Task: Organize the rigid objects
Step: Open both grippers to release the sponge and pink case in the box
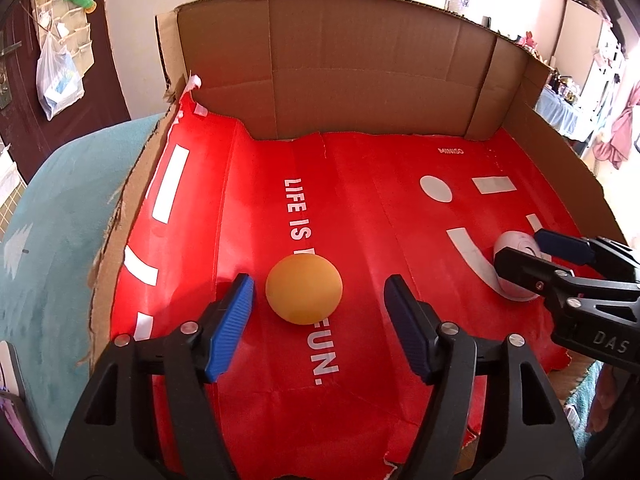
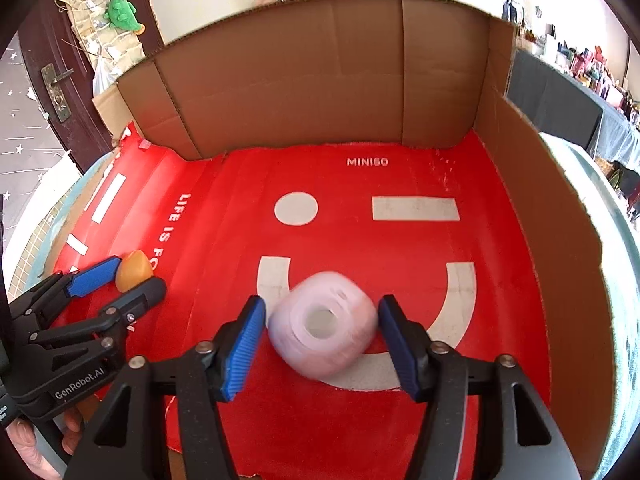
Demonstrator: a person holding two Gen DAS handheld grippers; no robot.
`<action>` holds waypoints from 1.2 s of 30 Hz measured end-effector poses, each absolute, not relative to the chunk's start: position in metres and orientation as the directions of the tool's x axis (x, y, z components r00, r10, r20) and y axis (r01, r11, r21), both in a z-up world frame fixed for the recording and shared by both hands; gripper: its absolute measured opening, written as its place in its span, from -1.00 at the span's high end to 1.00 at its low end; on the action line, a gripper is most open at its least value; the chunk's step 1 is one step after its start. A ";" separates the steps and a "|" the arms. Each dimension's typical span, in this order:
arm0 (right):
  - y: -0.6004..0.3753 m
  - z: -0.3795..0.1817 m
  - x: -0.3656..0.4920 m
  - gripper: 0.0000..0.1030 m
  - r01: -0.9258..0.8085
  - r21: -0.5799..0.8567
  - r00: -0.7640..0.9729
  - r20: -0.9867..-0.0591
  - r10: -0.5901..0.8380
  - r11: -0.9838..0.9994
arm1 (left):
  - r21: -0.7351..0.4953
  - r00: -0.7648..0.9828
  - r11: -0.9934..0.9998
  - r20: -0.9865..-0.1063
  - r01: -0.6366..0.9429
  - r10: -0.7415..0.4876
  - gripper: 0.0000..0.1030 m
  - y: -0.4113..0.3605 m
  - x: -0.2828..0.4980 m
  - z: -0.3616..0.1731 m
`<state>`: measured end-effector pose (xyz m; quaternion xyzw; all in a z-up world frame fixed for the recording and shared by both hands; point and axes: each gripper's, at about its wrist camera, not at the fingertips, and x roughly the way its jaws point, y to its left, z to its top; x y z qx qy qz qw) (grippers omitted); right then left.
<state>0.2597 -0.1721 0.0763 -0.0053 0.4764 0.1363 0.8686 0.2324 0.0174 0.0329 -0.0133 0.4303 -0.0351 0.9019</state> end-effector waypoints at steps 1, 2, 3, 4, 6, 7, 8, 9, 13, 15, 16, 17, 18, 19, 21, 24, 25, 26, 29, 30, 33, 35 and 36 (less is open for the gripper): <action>-0.172 0.078 0.258 -0.32 -0.243 0.121 0.514 -0.825 0.234 0.962 | -0.049 0.632 0.997 -0.772 0.052 -0.071 -0.29 0.017 0.231 0.035; -0.172 0.080 0.257 -0.34 -0.244 0.123 0.519 -0.821 0.237 0.962 | -0.046 0.635 0.997 -0.769 0.054 -0.070 -0.29 0.016 0.229 0.036; -0.173 0.083 0.255 -0.34 -0.245 0.130 0.525 -0.816 0.244 0.961 | -0.045 0.638 0.997 -0.767 0.055 -0.069 -0.29 0.016 0.227 0.038; -0.174 0.085 0.253 -0.36 -0.245 0.138 0.530 -0.810 0.252 0.960 | -0.044 0.640 0.998 -0.765 0.055 -0.069 -0.29 0.016 0.226 0.039; -0.175 0.090 0.249 -0.41 -0.243 0.145 0.541 -0.800 0.258 0.959 | -0.044 0.639 0.998 -0.766 0.053 -0.068 -0.33 0.015 0.222 0.043; -0.175 0.093 0.246 -0.45 -0.245 0.147 0.548 -0.794 0.262 0.958 | -0.045 0.638 0.998 -0.767 0.052 -0.068 -0.35 0.015 0.222 0.044; -0.176 0.096 0.244 -0.49 -0.245 0.148 0.555 -0.788 0.264 0.958 | -0.050 0.639 0.997 -0.765 0.057 -0.075 -0.39 0.014 0.220 0.046; -0.176 0.100 0.241 -0.52 -0.247 0.152 0.563 -0.781 0.269 0.957 | -0.052 0.647 0.997 -0.759 0.061 -0.079 -0.42 0.013 0.218 0.048; -0.181 0.112 0.228 -0.71 -0.253 0.169 0.592 -0.752 0.290 0.953 | -0.031 0.670 0.998 -0.740 0.057 -0.061 -0.60 0.010 0.208 0.057; -0.185 0.117 0.222 -0.79 -0.253 0.184 0.605 -0.736 0.303 0.950 | -0.039 0.680 0.998 -0.730 0.057 -0.067 -0.77 0.011 0.203 0.061; -0.186 0.119 0.219 -0.84 -0.253 0.191 0.611 -0.728 0.310 0.948 | -0.044 0.682 0.997 -0.728 0.057 -0.071 -0.80 0.012 0.202 0.063; -0.188 0.122 0.216 -0.87 -0.257 0.199 0.619 -0.718 0.319 0.946 | -0.051 0.685 0.997 -0.725 0.057 -0.076 -0.84 0.012 0.200 0.065; -0.190 0.123 0.214 -0.89 -0.259 0.201 0.623 -0.713 0.322 0.945 | -0.057 0.687 0.997 -0.722 0.058 -0.081 -0.87 0.012 0.197 0.067; -0.191 0.125 0.211 -0.93 -0.260 0.200 0.629 -0.708 0.322 0.945 | -0.061 0.689 0.996 -0.720 0.059 -0.084 -0.87 0.012 0.195 0.068; -0.192 0.130 0.205 -1.00 -0.267 0.200 0.640 -0.694 0.329 0.943 | -0.071 0.694 0.996 -0.714 0.062 -0.094 -0.89 0.010 0.190 0.073; -0.196 0.134 0.195 -1.00 -0.279 0.203 0.656 -0.674 0.341 0.939 | -0.072 0.711 0.995 -0.697 0.066 -0.098 -1.00 0.008 0.180 0.080; -0.197 0.136 0.192 -1.00 -0.280 0.204 0.664 -0.664 0.343 0.938 | -0.067 0.723 0.996 -0.685 0.062 -0.091 -1.00 0.007 0.174 0.084; -0.198 0.137 0.188 -1.00 -0.281 0.203 0.673 -0.655 0.343 0.938 | -0.060 0.734 0.997 -0.675 0.056 -0.082 -1.00 0.006 0.169 0.087; -0.201 0.142 0.178 -1.00 -0.289 0.188 0.695 -0.633 0.341 0.939 | -0.067 0.753 0.996 -0.653 0.051 -0.083 -1.00 0.006 0.158 0.094; -0.201 0.144 0.174 -1.00 -0.292 0.184 0.703 -0.624 0.341 0.938 | -0.075 0.758 0.996 -0.646 0.052 -0.089 -1.00 0.006 0.155 0.095; -0.204 0.150 0.163 -1.00 -0.298 0.175 0.722 -0.601 0.342 0.938 | -0.088 0.765 0.994 -0.637 0.058 -0.101 -1.00 0.006 0.144 0.099; -0.206 0.153 0.155 -1.00 -0.302 0.165 0.736 -0.586 0.339 0.939 | -0.076 0.768 0.995 -0.633 0.058 -0.093 -1.00 0.004 0.138 0.101; -0.207 0.155 0.150 -1.00 -0.302 0.159 0.745 -0.575 0.337 0.940 | -0.063 0.772 0.996 -0.630 0.057 -0.084 -1.00 0.002 0.133 0.103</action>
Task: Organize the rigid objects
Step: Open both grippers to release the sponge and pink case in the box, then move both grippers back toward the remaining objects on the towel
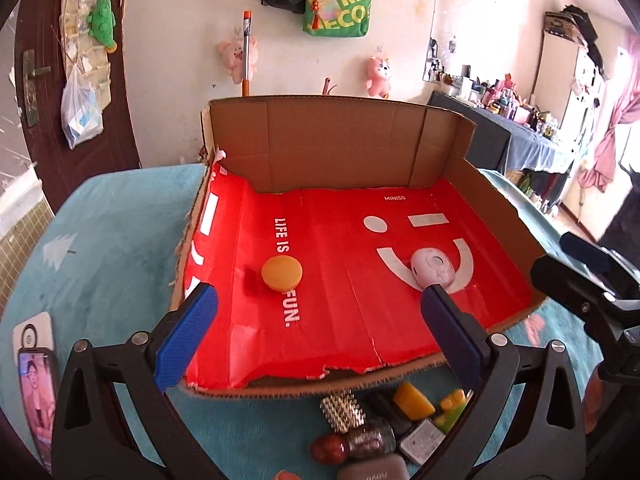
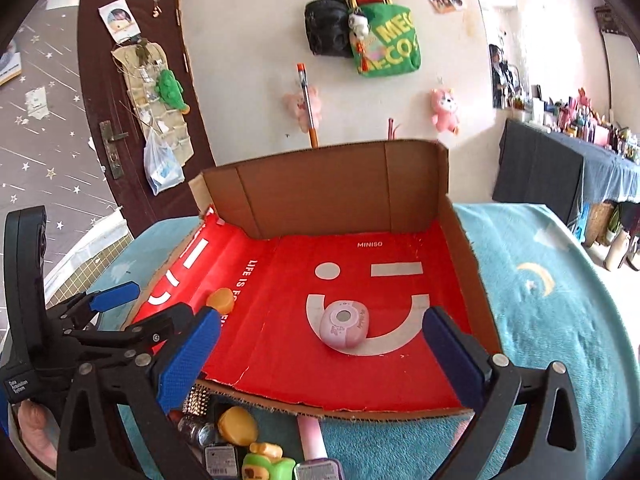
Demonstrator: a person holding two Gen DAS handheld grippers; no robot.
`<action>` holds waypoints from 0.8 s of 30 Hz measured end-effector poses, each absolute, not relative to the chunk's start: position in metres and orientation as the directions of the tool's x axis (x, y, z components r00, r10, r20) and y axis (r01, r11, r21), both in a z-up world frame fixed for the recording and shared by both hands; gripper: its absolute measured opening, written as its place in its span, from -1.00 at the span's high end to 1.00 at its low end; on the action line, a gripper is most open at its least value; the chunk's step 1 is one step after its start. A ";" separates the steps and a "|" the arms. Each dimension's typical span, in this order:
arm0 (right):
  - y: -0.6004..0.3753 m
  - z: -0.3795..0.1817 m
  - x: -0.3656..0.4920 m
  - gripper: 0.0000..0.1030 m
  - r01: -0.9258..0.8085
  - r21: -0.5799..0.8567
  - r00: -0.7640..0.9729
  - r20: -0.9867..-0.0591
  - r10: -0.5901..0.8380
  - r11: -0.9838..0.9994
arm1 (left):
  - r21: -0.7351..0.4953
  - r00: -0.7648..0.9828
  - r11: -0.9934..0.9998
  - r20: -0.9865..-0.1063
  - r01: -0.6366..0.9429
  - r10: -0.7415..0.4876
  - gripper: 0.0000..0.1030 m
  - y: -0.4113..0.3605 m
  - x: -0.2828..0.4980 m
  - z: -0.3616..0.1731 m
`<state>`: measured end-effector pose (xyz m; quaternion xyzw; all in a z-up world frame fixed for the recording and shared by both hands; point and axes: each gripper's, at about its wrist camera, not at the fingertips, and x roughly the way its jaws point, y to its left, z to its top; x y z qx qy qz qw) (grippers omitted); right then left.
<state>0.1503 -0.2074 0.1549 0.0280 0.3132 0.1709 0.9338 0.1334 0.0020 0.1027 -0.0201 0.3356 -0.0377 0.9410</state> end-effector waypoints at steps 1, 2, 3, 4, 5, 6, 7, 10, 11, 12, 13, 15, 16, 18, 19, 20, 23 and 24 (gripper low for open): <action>-0.208 0.156 0.146 -1.00 -0.301 0.155 0.752 -0.567 0.335 0.941 | -0.051 0.775 0.997 -0.627 0.056 -0.075 -1.00 0.000 0.130 0.104; -0.209 0.157 0.142 -1.00 -0.302 0.153 0.757 -0.562 0.334 0.941 | -0.040 0.779 0.998 -0.624 0.054 -0.067 -1.00 -0.002 0.125 0.105; -0.210 0.158 0.137 -1.00 -0.303 0.151 0.761 -0.556 0.334 0.941 | -0.031 0.783 0.998 -0.619 0.055 -0.062 -1.00 -0.003 0.120 0.106; -0.210 0.158 0.133 -1.00 -0.303 0.147 0.764 -0.553 0.332 0.942 | -0.025 0.784 0.998 -0.618 0.054 -0.058 -1.00 -0.004 0.117 0.106; -0.210 0.159 0.128 -1.00 -0.303 0.140 0.767 -0.551 0.329 0.943 | -0.020 0.785 0.998 -0.617 0.054 -0.055 -1.00 -0.005 0.113 0.106; -0.211 0.160 0.124 -1.00 -0.302 0.134 0.772 -0.547 0.325 0.944 | -0.017 0.785 0.998 -0.617 0.056 -0.054 -1.00 -0.006 0.109 0.106; -0.211 0.161 0.120 -1.00 -0.302 0.128 0.776 -0.542 0.322 0.945 | -0.015 0.785 0.998 -0.617 0.058 -0.055 -1.00 -0.006 0.105 0.106; -0.209 0.163 0.106 -1.00 -0.309 0.115 0.786 -0.528 0.321 0.944 | -0.005 0.784 0.998 -0.619 0.058 -0.049 -1.00 -0.006 0.092 0.103; -0.208 0.163 0.103 -1.00 -0.312 0.114 0.788 -0.524 0.324 0.943 | -0.002 0.783 0.998 -0.620 0.056 -0.045 -1.00 -0.006 0.088 0.102; -0.208 0.163 0.098 -1.00 -0.316 0.110 0.791 -0.517 0.325 0.942 | -0.001 0.782 0.999 -0.621 0.055 -0.044 -1.00 -0.005 0.085 0.100; -0.206 0.164 0.093 -1.00 -0.319 0.103 0.796 -0.511 0.325 0.942 | -0.002 0.780 0.998 -0.624 0.056 -0.045 -1.00 -0.004 0.083 0.099; -0.204 0.165 0.086 -1.00 -0.324 0.089 0.804 -0.500 0.323 0.942 | -0.007 0.774 0.998 -0.631 0.061 -0.052 -1.00 -0.003 0.078 0.095; -0.203 0.165 0.083 -1.00 -0.324 0.083 0.807 -0.496 0.322 0.942 | -0.008 0.772 0.998 -0.633 0.063 -0.054 -1.00 -0.003 0.075 0.094; -0.202 0.166 0.077 -1.00 -0.325 0.081 0.812 -0.488 0.321 0.942 | -0.006 0.769 0.998 -0.637 0.064 -0.053 -1.00 -0.003 0.070 0.092; -0.202 0.165 0.074 -1.00 -0.323 0.083 0.815 -0.482 0.322 0.943 | 0.000 0.770 0.998 -0.636 0.059 -0.046 -1.00 -0.003 0.067 0.091; -0.202 0.165 0.071 -1.00 -0.322 0.085 0.817 -0.478 0.322 0.943 | 0.007 0.772 0.998 -0.634 0.056 -0.039 -1.00 -0.003 0.065 0.091; -0.203 0.162 0.062 -1.00 -0.314 0.079 0.831 -0.460 0.314 0.946 | 0.041 0.786 0.999 -0.618 0.019 0.011 -1.00 -0.003 0.055 0.090; -0.202 0.161 0.059 -1.00 -0.312 0.075 0.836 -0.453 0.311 0.947 | 0.047 0.787 0.999 -0.616 0.011 0.021 -1.00 -0.004 0.053 0.090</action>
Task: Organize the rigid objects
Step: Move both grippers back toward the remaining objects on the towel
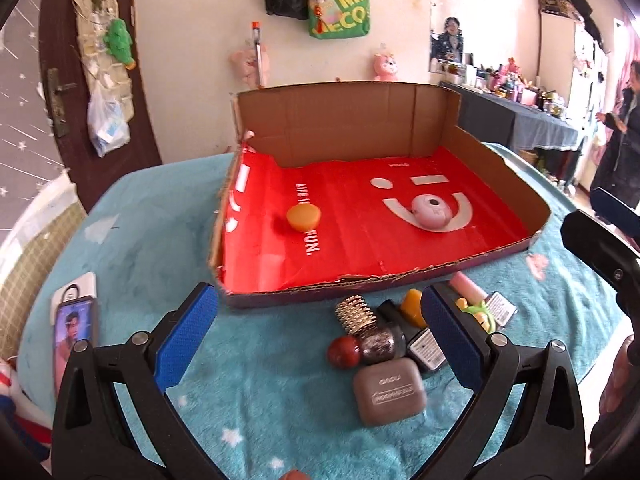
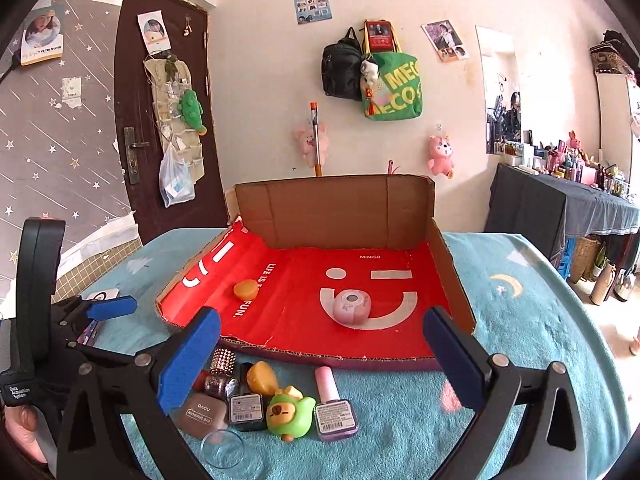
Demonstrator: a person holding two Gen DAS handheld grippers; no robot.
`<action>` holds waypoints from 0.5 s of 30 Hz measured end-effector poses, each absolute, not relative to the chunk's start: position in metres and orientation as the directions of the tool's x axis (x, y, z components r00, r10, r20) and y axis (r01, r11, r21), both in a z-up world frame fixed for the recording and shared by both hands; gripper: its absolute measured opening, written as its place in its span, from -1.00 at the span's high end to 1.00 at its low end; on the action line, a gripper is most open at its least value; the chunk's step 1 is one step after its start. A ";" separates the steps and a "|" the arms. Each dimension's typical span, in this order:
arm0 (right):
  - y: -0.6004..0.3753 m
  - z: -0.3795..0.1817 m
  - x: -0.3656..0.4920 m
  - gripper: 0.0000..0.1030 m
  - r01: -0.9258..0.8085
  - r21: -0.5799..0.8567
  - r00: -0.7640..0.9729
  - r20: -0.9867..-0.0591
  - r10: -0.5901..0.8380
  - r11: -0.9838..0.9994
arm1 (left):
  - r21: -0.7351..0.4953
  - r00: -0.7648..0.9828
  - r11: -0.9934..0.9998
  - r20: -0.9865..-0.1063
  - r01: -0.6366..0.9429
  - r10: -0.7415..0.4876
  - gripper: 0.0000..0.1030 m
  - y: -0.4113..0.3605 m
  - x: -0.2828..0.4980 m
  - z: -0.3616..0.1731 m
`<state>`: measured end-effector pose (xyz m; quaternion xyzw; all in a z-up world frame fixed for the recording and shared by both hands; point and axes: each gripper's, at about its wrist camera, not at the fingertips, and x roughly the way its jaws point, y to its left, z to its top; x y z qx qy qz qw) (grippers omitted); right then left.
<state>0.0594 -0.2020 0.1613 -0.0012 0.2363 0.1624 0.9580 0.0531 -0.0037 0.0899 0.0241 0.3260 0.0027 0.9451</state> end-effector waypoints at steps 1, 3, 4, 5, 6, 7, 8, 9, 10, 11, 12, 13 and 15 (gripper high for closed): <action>-0.202 0.161 0.057 -1.00 -0.312 0.072 0.839 -0.447 0.311 0.947 | 0.049 0.787 0.999 -0.616 0.007 0.025 -1.00 -0.004 0.051 0.090; -0.202 0.158 0.053 -1.00 -0.315 0.073 0.841 -0.440 0.314 0.946 | 0.035 0.792 0.999 -0.610 0.011 0.012 -1.00 -0.003 0.047 0.092; -0.203 0.157 0.051 -1.00 -0.316 0.075 0.841 -0.438 0.316 0.946 | 0.027 0.794 1.000 -0.608 0.012 0.007 -1.00 -0.002 0.045 0.092; -0.203 0.155 0.049 -1.00 -0.316 0.078 0.841 -0.438 0.317 0.945 | 0.017 0.798 1.000 -0.603 0.009 0.003 -1.00 -0.001 0.042 0.092; -0.203 0.154 0.047 -1.00 -0.316 0.078 0.841 -0.439 0.318 0.945 | 0.004 0.801 1.000 -0.599 0.007 -0.003 -1.00 0.000 0.039 0.092; -0.203 0.152 0.045 -1.00 -0.316 0.077 0.840 -0.441 0.317 0.946 | -0.005 0.801 1.000 -0.598 0.003 -0.006 -1.00 0.001 0.037 0.092; -0.202 0.151 0.043 -1.00 -0.318 0.077 0.838 -0.443 0.318 0.945 | -0.013 0.800 1.000 -0.600 -0.005 -0.004 -1.00 0.002 0.035 0.091; -0.202 0.148 0.041 -1.00 -0.321 0.076 0.835 -0.448 0.320 0.944 | -0.032 0.796 0.999 -0.605 -0.016 -0.006 -1.00 0.005 0.031 0.088; -0.201 0.146 0.040 -1.00 -0.322 0.076 0.832 -0.454 0.320 0.944 | -0.050 0.791 0.999 -0.611 -0.021 -0.014 -1.00 0.007 0.031 0.086; -0.201 0.144 0.039 -1.00 -0.322 0.075 0.828 -0.461 0.319 0.944 | -0.070 0.786 0.997 -0.618 -0.025 -0.024 -1.00 0.010 0.029 0.084; -0.201 0.141 0.038 -1.00 -0.321 0.073 0.823 -0.472 0.317 0.944 | -0.102 0.777 0.994 -0.628 -0.030 -0.041 -1.00 0.014 0.027 0.080; -0.201 0.139 0.037 -1.00 -0.320 0.073 0.818 -0.482 0.314 0.945 | -0.121 0.771 0.992 -0.635 -0.034 -0.051 -1.00 0.016 0.026 0.077; -0.203 0.134 0.036 -1.00 -0.316 0.081 0.808 -0.499 0.313 0.945 | -0.150 0.756 0.988 -0.651 -0.044 -0.065 -1.00 0.019 0.024 0.070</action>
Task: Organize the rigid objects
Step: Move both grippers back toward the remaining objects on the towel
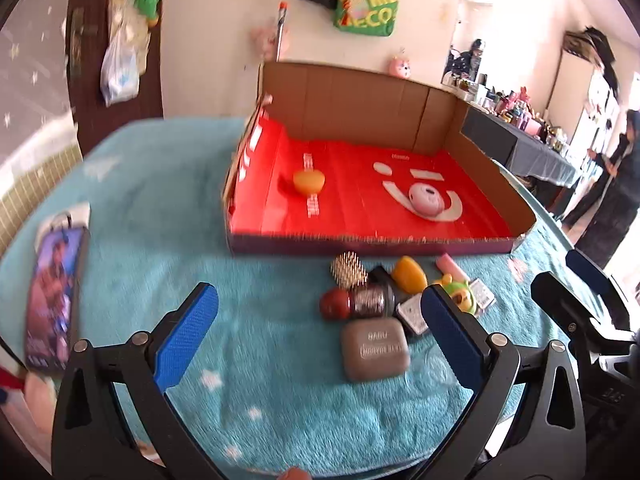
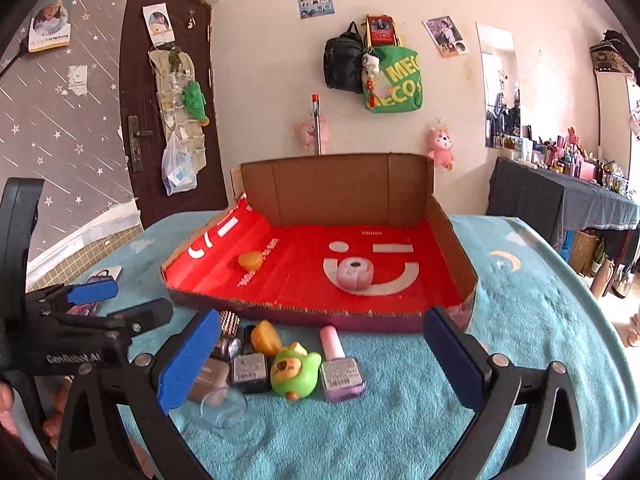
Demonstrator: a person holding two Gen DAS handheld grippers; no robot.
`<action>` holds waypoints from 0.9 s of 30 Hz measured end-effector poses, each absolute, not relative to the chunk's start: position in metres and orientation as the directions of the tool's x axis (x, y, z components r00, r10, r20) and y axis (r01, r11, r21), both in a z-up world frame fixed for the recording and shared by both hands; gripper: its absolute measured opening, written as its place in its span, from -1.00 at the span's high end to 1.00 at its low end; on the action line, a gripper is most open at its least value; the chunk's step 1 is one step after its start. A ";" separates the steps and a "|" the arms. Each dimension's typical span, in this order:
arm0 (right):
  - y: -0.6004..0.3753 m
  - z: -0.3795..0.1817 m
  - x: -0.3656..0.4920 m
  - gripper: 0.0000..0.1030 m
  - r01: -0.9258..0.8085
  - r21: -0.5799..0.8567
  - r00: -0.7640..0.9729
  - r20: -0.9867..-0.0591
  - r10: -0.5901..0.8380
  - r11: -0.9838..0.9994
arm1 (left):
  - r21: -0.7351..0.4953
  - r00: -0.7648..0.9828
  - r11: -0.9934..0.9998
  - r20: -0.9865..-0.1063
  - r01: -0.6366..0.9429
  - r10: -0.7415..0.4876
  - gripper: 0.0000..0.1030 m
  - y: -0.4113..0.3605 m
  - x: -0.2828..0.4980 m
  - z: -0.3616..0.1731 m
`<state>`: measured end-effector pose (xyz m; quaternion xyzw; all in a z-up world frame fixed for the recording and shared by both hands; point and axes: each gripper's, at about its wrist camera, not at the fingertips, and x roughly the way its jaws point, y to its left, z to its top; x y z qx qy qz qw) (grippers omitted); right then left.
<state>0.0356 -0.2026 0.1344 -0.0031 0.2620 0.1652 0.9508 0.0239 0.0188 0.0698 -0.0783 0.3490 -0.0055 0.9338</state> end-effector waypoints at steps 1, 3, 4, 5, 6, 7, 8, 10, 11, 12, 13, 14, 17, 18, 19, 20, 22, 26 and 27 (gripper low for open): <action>-0.204 0.132 0.035 -1.00 -0.313 0.088 0.802 -0.508 0.313 0.946 | -0.157 0.747 0.986 -0.661 -0.049 -0.068 -1.00 0.019 0.023 0.065; -0.206 0.127 0.034 -1.00 -0.311 0.101 0.790 -0.526 0.316 0.945 | -0.160 0.727 0.986 -0.682 -0.049 -0.074 -1.00 0.017 0.021 0.056; -0.207 0.125 0.033 -1.00 -0.307 0.104 0.786 -0.533 0.313 0.946 | -0.160 0.721 0.986 -0.689 -0.047 -0.077 -1.00 0.016 0.020 0.053; -0.206 0.123 0.033 -1.00 -0.304 0.104 0.784 -0.538 0.311 0.947 | -0.159 0.714 0.986 -0.696 -0.042 -0.081 -1.00 0.014 0.019 0.050; -0.206 0.122 0.031 -1.00 -0.305 0.107 0.779 -0.543 0.313 0.946 | -0.158 0.704 0.987 -0.704 -0.034 -0.088 -1.00 0.012 0.018 0.047; -0.205 0.120 0.030 -1.00 -0.308 0.108 0.775 -0.547 0.315 0.945 | -0.158 0.700 0.987 -0.708 -0.029 -0.093 -1.00 0.010 0.018 0.045; -0.204 0.119 0.029 -1.00 -0.312 0.105 0.772 -0.552 0.316 0.944 | -0.157 0.696 0.987 -0.712 -0.025 -0.096 -1.00 0.009 0.017 0.043; -0.200 0.115 0.027 -1.00 -0.317 0.092 0.764 -0.564 0.312 0.944 | -0.151 0.690 0.988 -0.717 -0.021 -0.095 -1.00 0.008 0.016 0.041; -0.199 0.113 0.025 -1.00 -0.318 0.086 0.762 -0.570 0.309 0.944 | -0.149 0.690 0.989 -0.718 -0.021 -0.094 -1.00 0.007 0.015 0.040; -0.198 0.112 0.025 -1.00 -0.319 0.083 0.759 -0.575 0.307 0.944 | -0.148 0.690 0.989 -0.718 -0.024 -0.091 -1.00 0.008 0.015 0.040; -0.197 0.110 0.024 -1.00 -0.319 0.082 0.753 -0.583 0.305 0.944 | -0.149 0.690 0.988 -0.718 -0.028 -0.089 -1.00 0.008 0.014 0.040; -0.196 0.108 0.024 -1.00 -0.319 0.082 0.748 -0.590 0.304 0.944 | -0.150 0.690 0.988 -0.719 -0.031 -0.088 -1.00 0.009 0.014 0.039; -0.198 0.103 0.025 -1.00 -0.307 0.093 0.733 -0.612 0.298 0.947 | -0.157 0.681 0.987 -0.728 -0.045 -0.085 -1.00 0.012 0.016 0.036; -0.199 0.102 0.025 -1.00 -0.303 0.097 0.729 -0.617 0.296 0.948 | -0.164 0.676 0.985 -0.732 -0.047 -0.089 -1.00 0.013 0.017 0.035; -0.200 0.101 0.025 -1.00 -0.300 0.100 0.726 -0.621 0.295 0.949 | -0.170 0.672 0.984 -0.734 -0.047 -0.095 -1.00 0.014 0.017 0.034; -0.200 0.099 0.026 -1.00 -0.296 0.102 0.722 -0.626 0.293 0.950 | -0.180 0.668 0.983 -0.737 -0.043 -0.106 -1.00 0.014 0.017 0.032; -0.202 0.096 0.026 -1.00 -0.295 0.111 0.713 -0.636 0.296 0.949 | -0.194 0.658 0.980 -0.743 -0.037 -0.123 -1.00 0.015 0.019 0.030; -0.203 0.089 0.027 -0.99 -0.303 0.125 0.683 -0.662 0.307 0.945 | -0.211 0.644 0.977 -0.751 -0.027 -0.145 -1.00 0.014 0.021 0.026; -0.203 0.088 0.027 -0.97 -0.308 0.128 0.678 -0.665 0.312 0.943 | -0.217 0.642 0.976 -0.752 -0.025 -0.150 -0.98 0.014 0.021 0.026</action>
